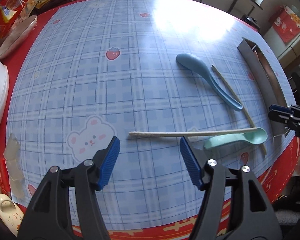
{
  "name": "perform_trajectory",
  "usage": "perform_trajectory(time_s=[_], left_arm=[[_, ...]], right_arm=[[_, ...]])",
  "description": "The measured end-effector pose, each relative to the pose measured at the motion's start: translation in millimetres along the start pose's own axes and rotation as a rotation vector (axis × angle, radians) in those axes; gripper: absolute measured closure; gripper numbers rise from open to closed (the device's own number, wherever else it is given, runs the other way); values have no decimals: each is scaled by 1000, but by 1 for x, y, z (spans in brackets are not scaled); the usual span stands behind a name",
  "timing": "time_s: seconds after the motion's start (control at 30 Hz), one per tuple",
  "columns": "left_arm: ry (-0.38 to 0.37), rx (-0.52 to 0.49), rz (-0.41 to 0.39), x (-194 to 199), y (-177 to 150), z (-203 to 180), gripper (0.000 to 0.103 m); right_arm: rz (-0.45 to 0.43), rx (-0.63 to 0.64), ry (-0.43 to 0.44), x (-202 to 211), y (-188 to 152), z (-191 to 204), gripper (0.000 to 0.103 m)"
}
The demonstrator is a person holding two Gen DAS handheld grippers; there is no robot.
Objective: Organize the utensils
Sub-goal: 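Move both open grippers over the mint spoon and beige chopstick, then grasp the mint spoon handle with the left gripper while the right grasps a beige chopstick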
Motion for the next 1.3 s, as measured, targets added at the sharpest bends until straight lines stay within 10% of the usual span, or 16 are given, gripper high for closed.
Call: perform_trajectory(time_s=[0.47, 0.73, 1.3], left_arm=[[-304, 286, -12, 6, -12, -49, 55], [-531, 686, -21, -18, -8, -80, 58], [-422, 662, 15, -48, 20, -98, 84]], right_arm=[[38, -6, -21, -14, 2, -3, 75], [49, 34, -17, -16, 4, -2, 75], [52, 27, -10, -13, 5, -17, 75]])
Point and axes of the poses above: each gripper's, at about its wrist camera, not at the fingertips, and x roughly against the way its jaws point, z to its left, y to its top, the point moved 5 cm from there along -x, roughly the way its jaws point, and after that the axes turned 13 degrees about -x, right-handed, at the moved point
